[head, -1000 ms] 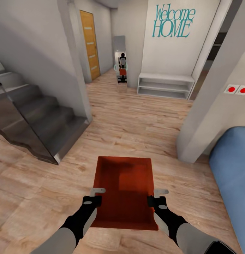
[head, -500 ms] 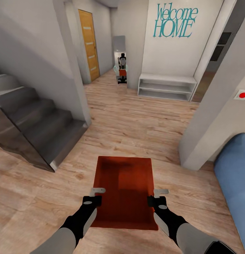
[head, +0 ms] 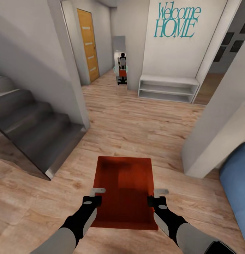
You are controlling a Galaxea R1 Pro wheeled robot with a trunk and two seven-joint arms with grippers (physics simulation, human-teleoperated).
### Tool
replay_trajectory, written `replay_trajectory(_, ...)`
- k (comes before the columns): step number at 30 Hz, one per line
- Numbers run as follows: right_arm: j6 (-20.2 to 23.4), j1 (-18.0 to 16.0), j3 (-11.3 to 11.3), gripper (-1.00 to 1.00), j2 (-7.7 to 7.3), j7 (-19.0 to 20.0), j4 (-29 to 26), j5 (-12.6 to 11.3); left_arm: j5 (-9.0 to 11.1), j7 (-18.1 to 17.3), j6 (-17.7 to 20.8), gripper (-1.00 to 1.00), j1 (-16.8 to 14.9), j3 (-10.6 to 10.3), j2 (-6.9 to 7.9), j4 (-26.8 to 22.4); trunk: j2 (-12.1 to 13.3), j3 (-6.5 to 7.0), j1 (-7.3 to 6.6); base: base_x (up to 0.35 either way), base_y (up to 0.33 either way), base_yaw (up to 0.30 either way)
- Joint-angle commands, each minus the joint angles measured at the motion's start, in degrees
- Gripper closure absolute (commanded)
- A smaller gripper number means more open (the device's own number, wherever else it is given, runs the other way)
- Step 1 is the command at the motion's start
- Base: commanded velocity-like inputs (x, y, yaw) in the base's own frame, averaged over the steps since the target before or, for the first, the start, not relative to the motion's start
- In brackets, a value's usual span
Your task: Move the two storage containers from the living room to the garage. In the garage, place one container on the floor and stack the other container on top of it (either order is fine).
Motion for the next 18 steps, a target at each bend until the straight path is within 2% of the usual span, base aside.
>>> replay_trajectory(1, -2.46, -0.12, -0.74, 1.0, -0.92, -1.03, -0.05, 0.49, 1.34, 0.74, 1.37, 1.0, 0.0, -0.82, 0.1, 0.56, -0.1, -0.08, 0.06, 0.322, 0.0, 0.0)
replay_trajectory(18, -2.46, -0.12, -0.74, 1.0, -0.92, -1.03, -0.05, 0.46, 1.34, 0.75, 1.37, 1.0, 0.0, -0.81, 0.1, 0.58, -0.1, -0.08, 0.06, 0.322, 0.0, 0.0)
